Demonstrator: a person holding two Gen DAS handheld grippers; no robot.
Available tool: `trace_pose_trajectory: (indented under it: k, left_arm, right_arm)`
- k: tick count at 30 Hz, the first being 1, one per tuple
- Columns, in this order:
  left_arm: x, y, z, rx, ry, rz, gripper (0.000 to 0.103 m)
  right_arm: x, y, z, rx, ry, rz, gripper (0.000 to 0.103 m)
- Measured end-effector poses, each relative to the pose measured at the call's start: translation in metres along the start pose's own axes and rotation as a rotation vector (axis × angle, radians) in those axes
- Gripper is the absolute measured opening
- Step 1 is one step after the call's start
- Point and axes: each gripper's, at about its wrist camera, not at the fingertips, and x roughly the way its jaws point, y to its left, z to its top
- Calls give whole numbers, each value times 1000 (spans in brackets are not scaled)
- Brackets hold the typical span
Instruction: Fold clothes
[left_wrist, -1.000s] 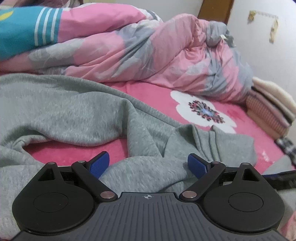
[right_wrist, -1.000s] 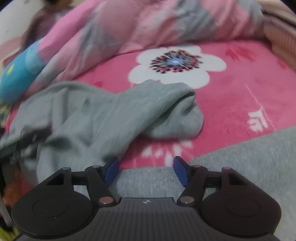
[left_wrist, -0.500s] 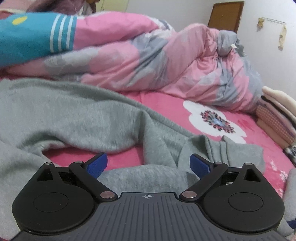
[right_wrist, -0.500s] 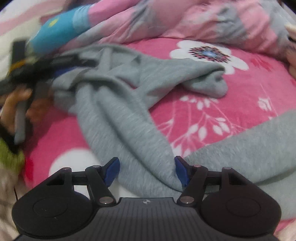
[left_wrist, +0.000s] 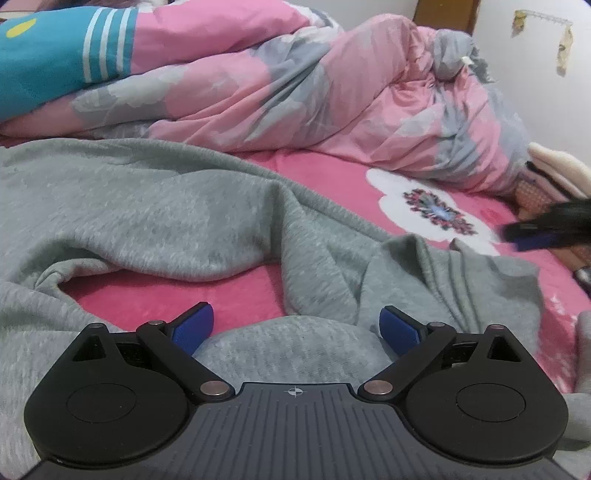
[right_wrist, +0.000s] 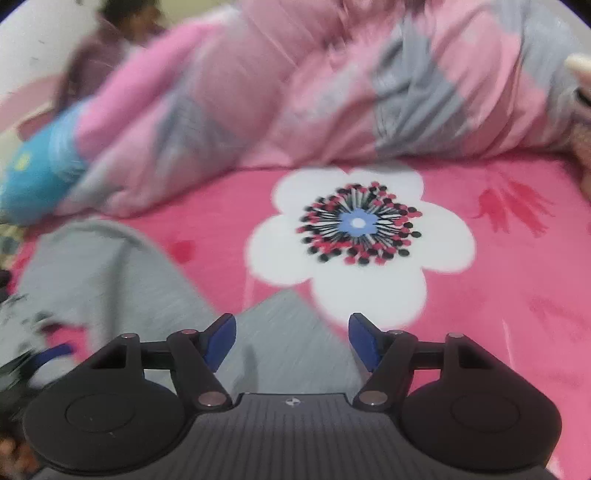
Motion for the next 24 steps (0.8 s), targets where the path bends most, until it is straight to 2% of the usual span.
trace_pose_trajectory:
  k: [3,4,5,6,7,9,17,19,22,24]
  left_arm:
    - [0,-1,0,9,-16,-23,97]
    - [2,-1,0,13,-15,-22,97]
    - [2,-1,0,13,-14,-23,97]
    - [3,-2,0,12,-14,-25,97]
    - [3,-2,0,12,-14,-26,97]
    - [3,-1,0,7,-15,-33,97]
    - [1,5,1,-20,-34,-65,97]
    - [2,5,0,-15,-36,-64,97]
    - [2,5,0,-12,-37,-65,97]
    - [2,5,0,-12,-37,-66,97]
  right_arm:
    - [50,-11,11,-6,136,32,73]
    - [62,-12,10,-15,183,45,69]
    - [59,-4,6,-81,162,30,39]
    - [52,1,2,-130,148,34,15]
    - [41,2,0,-119,127,59,6]
    - [15,4,-1,-128,53,89,6]
    - [-96,-22,37,-136,-431,45,6]
    - [-119,-35,45,-131,-545,59,6]
    - [-151,-57,46,-117,-676,65,6]
    - [-160,-83,34,-92,-740,81,6]
